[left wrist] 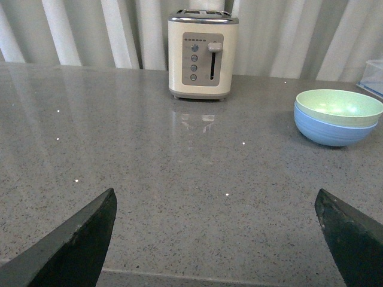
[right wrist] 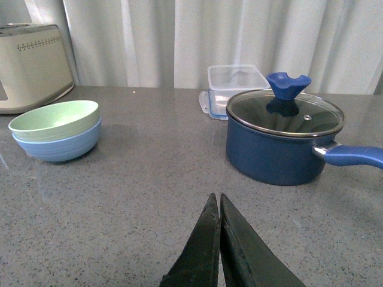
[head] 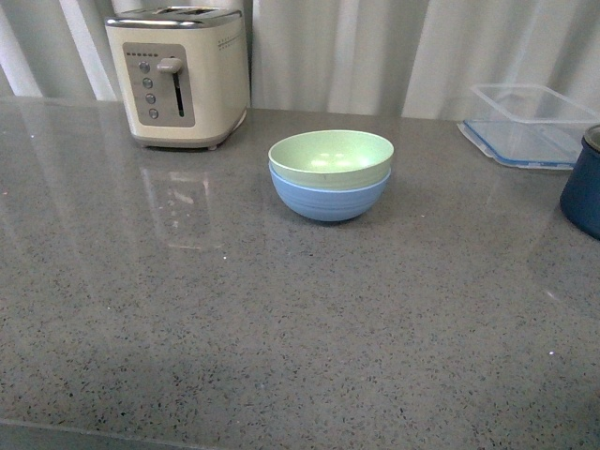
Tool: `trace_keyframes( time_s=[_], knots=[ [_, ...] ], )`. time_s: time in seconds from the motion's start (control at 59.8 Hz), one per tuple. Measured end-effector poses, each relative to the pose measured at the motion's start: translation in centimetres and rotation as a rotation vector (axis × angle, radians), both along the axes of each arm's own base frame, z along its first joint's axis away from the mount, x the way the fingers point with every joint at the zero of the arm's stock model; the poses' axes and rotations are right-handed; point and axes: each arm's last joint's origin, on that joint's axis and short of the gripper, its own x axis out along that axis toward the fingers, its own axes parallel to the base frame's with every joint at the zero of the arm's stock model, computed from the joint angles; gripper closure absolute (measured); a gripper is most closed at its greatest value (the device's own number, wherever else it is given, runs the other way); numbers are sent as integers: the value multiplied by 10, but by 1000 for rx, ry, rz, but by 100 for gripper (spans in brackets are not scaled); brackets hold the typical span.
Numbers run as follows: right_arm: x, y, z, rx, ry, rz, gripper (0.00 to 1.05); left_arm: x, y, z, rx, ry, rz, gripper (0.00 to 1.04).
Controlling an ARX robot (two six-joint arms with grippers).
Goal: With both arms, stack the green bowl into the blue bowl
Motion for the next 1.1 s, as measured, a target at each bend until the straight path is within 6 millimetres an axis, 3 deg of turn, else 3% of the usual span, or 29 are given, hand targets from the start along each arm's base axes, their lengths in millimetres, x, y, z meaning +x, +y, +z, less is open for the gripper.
trace_keyframes(
  time_s=[0.569,0.769,0.953,1.02,1.104],
  knots=[
    [-16,0,-3,0,6,2,104,0,0,0,0,0,0,7],
    [-16,0,-3,-1,6,2,57,0,0,0,0,0,0,7],
    [-16,0,-3,-1,6,2,27,0,0,0,0,0,0,7],
    [-16,0,-3,-1,6,2,10,0,0,0,0,0,0,7],
    [-16,0,-3,0,6,2,10,0,0,0,0,0,0,7]
  ],
)
